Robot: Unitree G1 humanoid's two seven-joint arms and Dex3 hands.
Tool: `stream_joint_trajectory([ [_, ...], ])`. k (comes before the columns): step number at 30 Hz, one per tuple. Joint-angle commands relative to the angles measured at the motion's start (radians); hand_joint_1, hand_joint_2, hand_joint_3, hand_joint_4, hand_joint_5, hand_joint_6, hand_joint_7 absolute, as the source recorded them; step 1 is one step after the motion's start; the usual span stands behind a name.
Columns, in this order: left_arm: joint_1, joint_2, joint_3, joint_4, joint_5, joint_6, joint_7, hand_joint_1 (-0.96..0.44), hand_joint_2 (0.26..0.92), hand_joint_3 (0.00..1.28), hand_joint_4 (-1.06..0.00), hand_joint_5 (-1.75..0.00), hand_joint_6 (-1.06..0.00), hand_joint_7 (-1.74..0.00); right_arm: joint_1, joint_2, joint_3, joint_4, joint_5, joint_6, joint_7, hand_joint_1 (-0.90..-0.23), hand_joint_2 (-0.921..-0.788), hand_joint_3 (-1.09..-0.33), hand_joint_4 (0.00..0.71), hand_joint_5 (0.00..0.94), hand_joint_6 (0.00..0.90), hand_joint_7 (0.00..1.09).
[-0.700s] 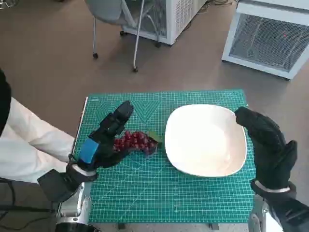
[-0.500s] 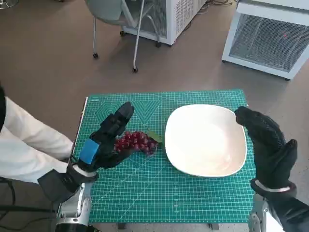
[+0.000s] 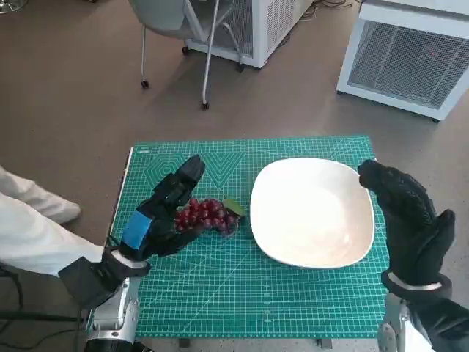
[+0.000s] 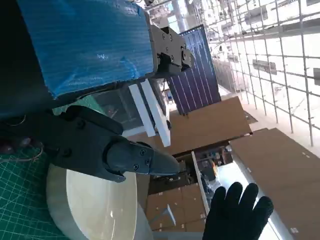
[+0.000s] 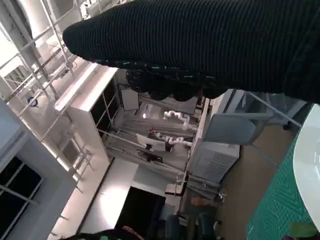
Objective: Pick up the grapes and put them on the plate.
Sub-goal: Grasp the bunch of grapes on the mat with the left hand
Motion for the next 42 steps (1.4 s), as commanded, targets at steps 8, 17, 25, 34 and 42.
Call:
stream_joint_trajectory([
  [8,0.02,0.005,-0.005,-0.021,-0.008,0.017,0.005,-0.51,0.921,0.06,-0.1,0.0,-0.23,0.0,0.027,-0.005,-0.007,-0.01,0.011,0.023,0.007,-0.524,-0.921,-0.555,0.463,0.003,0.106,0.55],
  [17,0.017,0.01,-0.006,-0.036,-0.005,0.041,0.01,-0.51,0.919,0.05,-0.1,0.0,-0.22,0.0,0.037,-0.006,-0.01,-0.024,0.009,0.026,0.005,-0.533,-0.921,-0.552,0.46,0.001,0.103,0.54],
  [25,0.005,0.115,-0.049,-0.09,0.336,0.015,0.185,-0.5,0.912,0.02,-0.07,0.0,-0.19,0.0,0.043,-0.009,-0.013,-0.042,0.014,0.039,0.006,-0.525,-0.921,-0.549,0.455,0.0,0.103,0.54],
  [34,0.021,0.194,-0.136,-0.288,0.751,0.245,0.313,-0.43,0.83,0.01,-0.04,0.0,-0.19,0.0,0.047,-0.008,-0.014,-0.049,0.014,0.043,0.005,-0.522,-0.921,-0.548,0.454,0.001,0.105,0.54],
  [42,0.008,0.182,-0.218,-0.381,0.943,0.45,0.306,-0.3,0.739,0.0,-0.06,-0.01,-0.23,-0.02,0.048,-0.006,-0.015,-0.05,0.003,0.04,-0.001,-0.525,-0.921,-0.547,0.455,0.002,0.109,0.54],
])
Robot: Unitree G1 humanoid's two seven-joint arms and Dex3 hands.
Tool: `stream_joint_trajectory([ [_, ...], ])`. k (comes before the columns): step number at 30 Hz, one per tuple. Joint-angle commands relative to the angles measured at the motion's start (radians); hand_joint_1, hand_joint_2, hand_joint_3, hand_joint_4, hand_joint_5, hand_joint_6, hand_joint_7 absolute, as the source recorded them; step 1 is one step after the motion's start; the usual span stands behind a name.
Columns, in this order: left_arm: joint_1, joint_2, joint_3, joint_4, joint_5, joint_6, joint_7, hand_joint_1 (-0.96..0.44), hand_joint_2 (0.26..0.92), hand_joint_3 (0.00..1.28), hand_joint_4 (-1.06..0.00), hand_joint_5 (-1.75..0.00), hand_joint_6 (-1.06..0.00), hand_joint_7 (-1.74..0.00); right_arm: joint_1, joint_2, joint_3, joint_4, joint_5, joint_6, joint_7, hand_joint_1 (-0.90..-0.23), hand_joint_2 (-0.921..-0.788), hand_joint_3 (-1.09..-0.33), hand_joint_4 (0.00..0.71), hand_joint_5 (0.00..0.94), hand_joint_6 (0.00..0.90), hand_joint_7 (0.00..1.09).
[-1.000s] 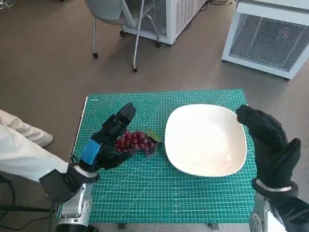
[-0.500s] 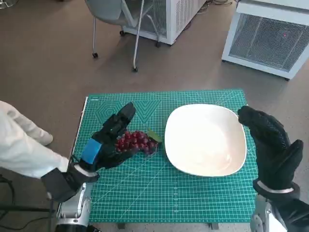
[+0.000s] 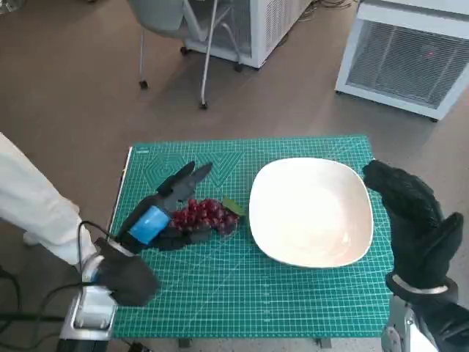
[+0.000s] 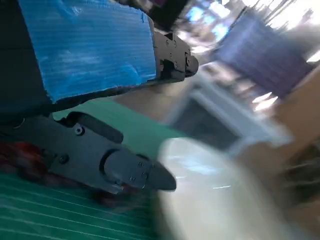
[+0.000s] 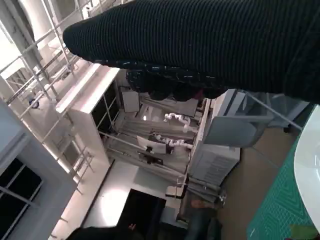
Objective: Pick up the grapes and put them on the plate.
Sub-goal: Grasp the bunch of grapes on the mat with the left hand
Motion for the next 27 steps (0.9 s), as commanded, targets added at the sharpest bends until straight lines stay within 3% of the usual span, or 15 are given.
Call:
stream_joint_trajectory([
  [1,-0.005,0.003,-0.081,-0.094,0.154,0.162,0.002,-0.3,0.737,0.0,-0.06,-0.01,-0.24,-0.02,0.027,-0.002,-0.003,-0.002,-0.002,0.017,-0.001,-0.525,-0.921,-0.548,0.455,0.002,0.109,0.54],
  [11,-0.058,0.001,-0.187,-0.072,0.243,0.34,-0.054,-0.34,0.731,0.0,-0.07,0.0,-0.26,-0.01,0.025,-0.003,-0.007,0.005,0.0,0.011,0.003,-0.527,-0.921,-0.551,0.455,0.001,0.103,0.54],
  [27,-0.131,-0.004,-0.255,0.058,0.212,0.385,-0.058,-0.34,0.734,0.0,-0.06,0.0,-0.27,-0.01,0.028,0.0,-0.007,0.0,0.01,0.011,0.01,-0.517,-0.921,-0.553,0.453,0.0,0.104,0.55],
])
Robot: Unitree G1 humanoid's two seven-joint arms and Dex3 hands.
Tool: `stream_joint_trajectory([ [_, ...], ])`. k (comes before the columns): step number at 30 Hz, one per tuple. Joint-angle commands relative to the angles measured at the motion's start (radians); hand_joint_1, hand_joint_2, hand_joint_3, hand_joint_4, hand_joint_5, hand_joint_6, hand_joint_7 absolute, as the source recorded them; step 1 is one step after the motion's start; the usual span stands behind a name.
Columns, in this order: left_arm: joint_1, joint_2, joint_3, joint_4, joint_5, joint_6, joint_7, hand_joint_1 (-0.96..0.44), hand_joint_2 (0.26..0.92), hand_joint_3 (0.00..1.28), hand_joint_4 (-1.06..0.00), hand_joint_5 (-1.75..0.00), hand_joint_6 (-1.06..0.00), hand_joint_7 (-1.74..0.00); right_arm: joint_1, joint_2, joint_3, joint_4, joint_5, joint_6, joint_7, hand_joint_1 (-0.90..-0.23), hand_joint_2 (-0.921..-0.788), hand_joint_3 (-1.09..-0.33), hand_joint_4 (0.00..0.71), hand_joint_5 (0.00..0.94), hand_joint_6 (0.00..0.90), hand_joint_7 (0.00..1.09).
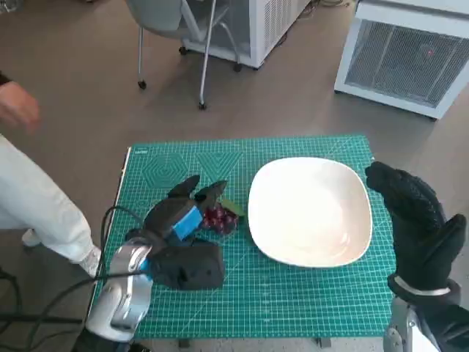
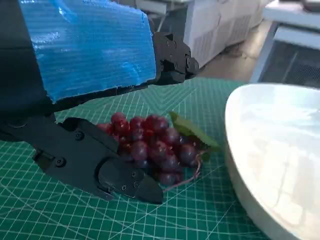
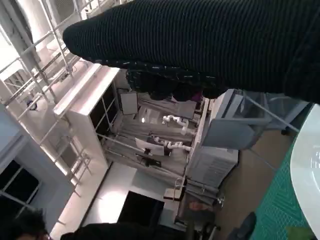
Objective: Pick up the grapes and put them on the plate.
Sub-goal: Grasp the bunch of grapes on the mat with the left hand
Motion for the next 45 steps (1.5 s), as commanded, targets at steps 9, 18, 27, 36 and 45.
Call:
stream_joint_trajectory([
  [9,-0.078,-0.021,-0.056,0.115,0.005,0.049,0.031,-0.34,0.735,0.0,-0.07,0.0,-0.28,-0.01,0.021,0.001,-0.002,0.006,0.011,0.007,0.009,-0.514,-0.921,-0.552,0.452,0.0,0.103,0.55],
  [18,-0.145,-0.036,-0.093,0.256,0.011,0.076,0.081,-0.33,0.736,0.0,-0.07,0.0,-0.28,0.0,0.022,0.0,-0.005,0.003,0.009,0.011,0.004,-0.513,-0.921,-0.554,0.451,0.0,0.1,0.55],
  [27,-0.217,-0.059,-0.125,0.431,0.003,0.081,0.124,-0.31,0.737,0.0,-0.07,0.0,-0.28,0.0,0.026,-0.003,-0.008,-0.001,0.004,0.015,0.0,-0.508,-0.921,-0.556,0.451,0.0,0.098,0.56],
  [36,-0.274,-0.086,-0.15,0.581,-0.016,0.071,0.158,-0.3,0.741,0.0,-0.07,0.0,-0.26,0.0,0.031,-0.001,-0.009,-0.005,-0.004,0.015,-0.005,-0.511,-0.921,-0.559,0.451,0.0,0.097,0.56],
  [45,-0.295,-0.089,-0.149,0.674,-0.06,0.006,0.204,-0.29,0.745,0.0,-0.11,-0.01,-0.26,0.0,0.035,-0.003,-0.011,-0.013,-0.009,0.02,-0.007,-0.512,-0.921,-0.56,0.45,0.0,0.095,0.56],
])
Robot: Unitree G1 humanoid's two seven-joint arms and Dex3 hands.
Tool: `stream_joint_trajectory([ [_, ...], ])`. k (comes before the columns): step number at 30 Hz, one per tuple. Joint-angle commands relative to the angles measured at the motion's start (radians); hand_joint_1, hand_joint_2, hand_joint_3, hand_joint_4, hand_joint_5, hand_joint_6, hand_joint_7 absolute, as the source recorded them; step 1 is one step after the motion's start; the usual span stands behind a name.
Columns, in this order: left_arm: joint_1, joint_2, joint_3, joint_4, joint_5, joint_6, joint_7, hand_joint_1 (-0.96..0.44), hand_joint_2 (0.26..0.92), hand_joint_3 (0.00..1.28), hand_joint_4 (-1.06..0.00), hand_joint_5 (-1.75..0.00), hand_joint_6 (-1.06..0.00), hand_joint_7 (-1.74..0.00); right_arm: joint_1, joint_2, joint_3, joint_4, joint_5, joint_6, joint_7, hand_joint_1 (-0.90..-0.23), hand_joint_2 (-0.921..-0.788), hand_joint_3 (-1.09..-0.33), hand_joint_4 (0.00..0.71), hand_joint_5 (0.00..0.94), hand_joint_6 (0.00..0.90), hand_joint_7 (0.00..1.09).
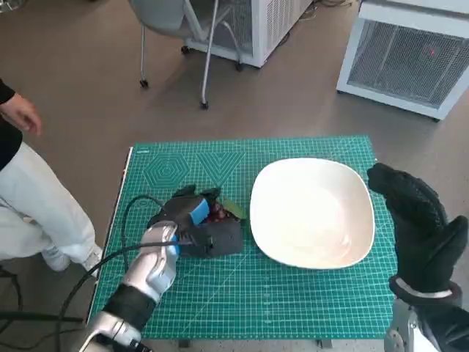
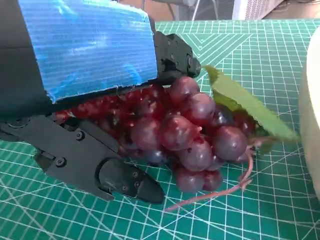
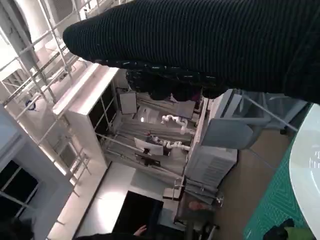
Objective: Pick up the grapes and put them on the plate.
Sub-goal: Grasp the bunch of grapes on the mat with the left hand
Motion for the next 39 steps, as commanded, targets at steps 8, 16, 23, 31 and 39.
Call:
stream_joint_trajectory([
  [8,-0.021,0.0,-0.012,0.063,-0.043,-0.048,0.035,-0.28,0.744,0.0,-0.13,-0.01,-0.26,0.0,0.026,-0.002,-0.003,-0.003,-0.006,0.018,-0.006,-0.513,-0.921,-0.56,0.45,0.0,0.093,0.57],
  [16,-0.033,0.006,-0.026,0.077,-0.039,-0.049,0.034,-0.24,0.749,0.0,-0.14,-0.01,-0.28,-0.01,0.015,-0.001,-0.003,0.006,-0.009,0.019,-0.008,-0.51,-0.921,-0.56,0.45,0.0,0.093,0.57],
  [23,-0.044,0.006,-0.037,0.098,-0.041,-0.051,0.043,-0.21,0.757,0.0,-0.16,-0.01,-0.3,-0.01,0.013,-0.001,-0.003,0.009,-0.01,0.018,-0.007,-0.508,-0.921,-0.56,0.451,0.0,0.093,0.57],
  [31,-0.062,0.0,-0.068,0.142,-0.011,-0.052,0.093,-0.12,0.796,0.02,-0.24,-0.06,-0.37,-0.03,0.013,-0.001,-0.002,0.008,-0.008,0.018,-0.005,-0.51,-0.921,-0.559,0.451,0.0,0.094,0.57],
  [39,-0.067,0.0,-0.108,0.179,0.011,-0.068,0.155,0.1,0.912,0.26,-0.39,-1.34,-0.52,-0.86,0.016,-0.003,-0.004,0.004,-0.003,0.019,-0.003,-0.511,-0.921,-0.559,0.451,0.0,0.094,0.57],
])
